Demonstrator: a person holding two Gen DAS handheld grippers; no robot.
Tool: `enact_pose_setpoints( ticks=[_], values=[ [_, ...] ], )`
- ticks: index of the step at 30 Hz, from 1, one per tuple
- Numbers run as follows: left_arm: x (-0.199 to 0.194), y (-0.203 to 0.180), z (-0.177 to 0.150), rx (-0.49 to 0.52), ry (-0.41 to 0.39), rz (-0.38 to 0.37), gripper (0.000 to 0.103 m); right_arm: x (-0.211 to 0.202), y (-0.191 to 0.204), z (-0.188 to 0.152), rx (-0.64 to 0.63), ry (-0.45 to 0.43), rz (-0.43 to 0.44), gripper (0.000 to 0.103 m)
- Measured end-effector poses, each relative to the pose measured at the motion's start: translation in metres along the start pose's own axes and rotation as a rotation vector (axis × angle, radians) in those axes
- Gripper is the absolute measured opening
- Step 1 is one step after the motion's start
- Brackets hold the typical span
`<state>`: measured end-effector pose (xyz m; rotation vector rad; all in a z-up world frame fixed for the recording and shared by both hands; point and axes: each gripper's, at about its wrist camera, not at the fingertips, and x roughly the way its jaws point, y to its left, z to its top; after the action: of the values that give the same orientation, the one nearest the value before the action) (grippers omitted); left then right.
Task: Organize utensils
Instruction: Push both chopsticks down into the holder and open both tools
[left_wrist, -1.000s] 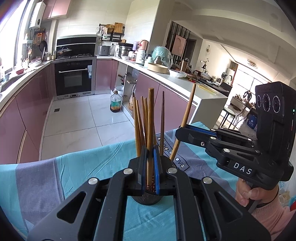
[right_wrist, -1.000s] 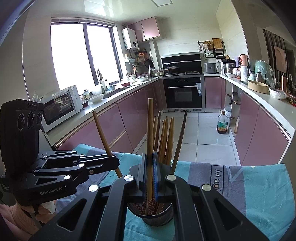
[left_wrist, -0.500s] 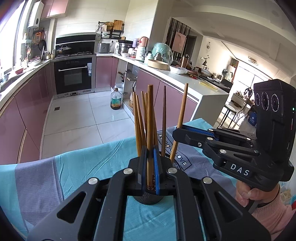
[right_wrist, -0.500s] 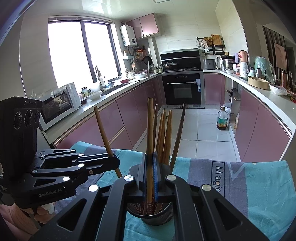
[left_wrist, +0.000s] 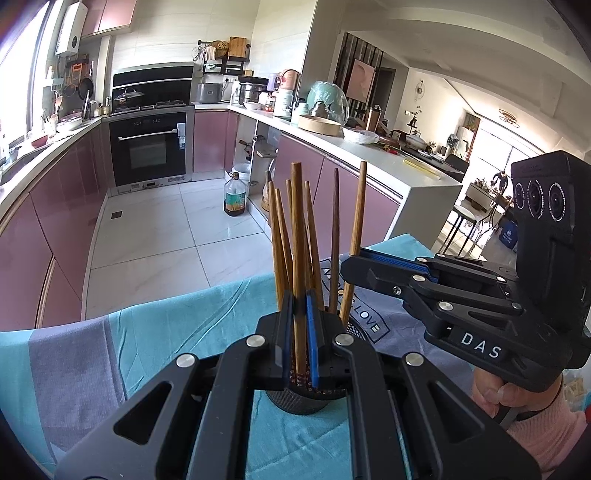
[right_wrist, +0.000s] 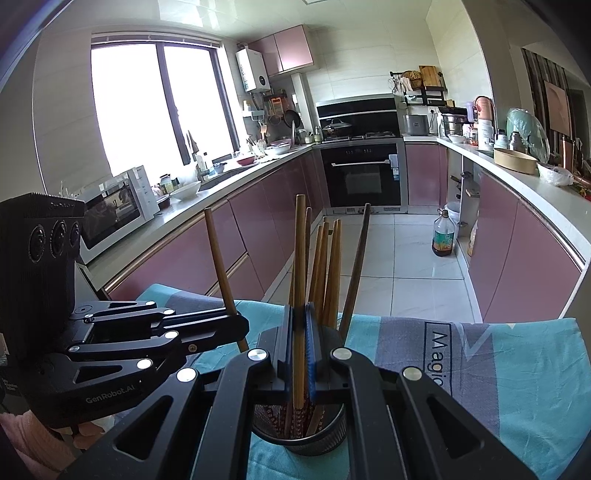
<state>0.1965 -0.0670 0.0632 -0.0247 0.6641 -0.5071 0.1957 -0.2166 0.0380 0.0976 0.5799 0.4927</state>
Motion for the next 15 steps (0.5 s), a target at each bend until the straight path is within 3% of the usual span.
enact_pose_setpoints(
  ticks=[15],
  values=[
    [0.016,0.01,0.0,-0.022,0.006,0.011,0.008,0.011,-0.007,0.005,0.04,0.012,0.003,0.005]
  ],
)
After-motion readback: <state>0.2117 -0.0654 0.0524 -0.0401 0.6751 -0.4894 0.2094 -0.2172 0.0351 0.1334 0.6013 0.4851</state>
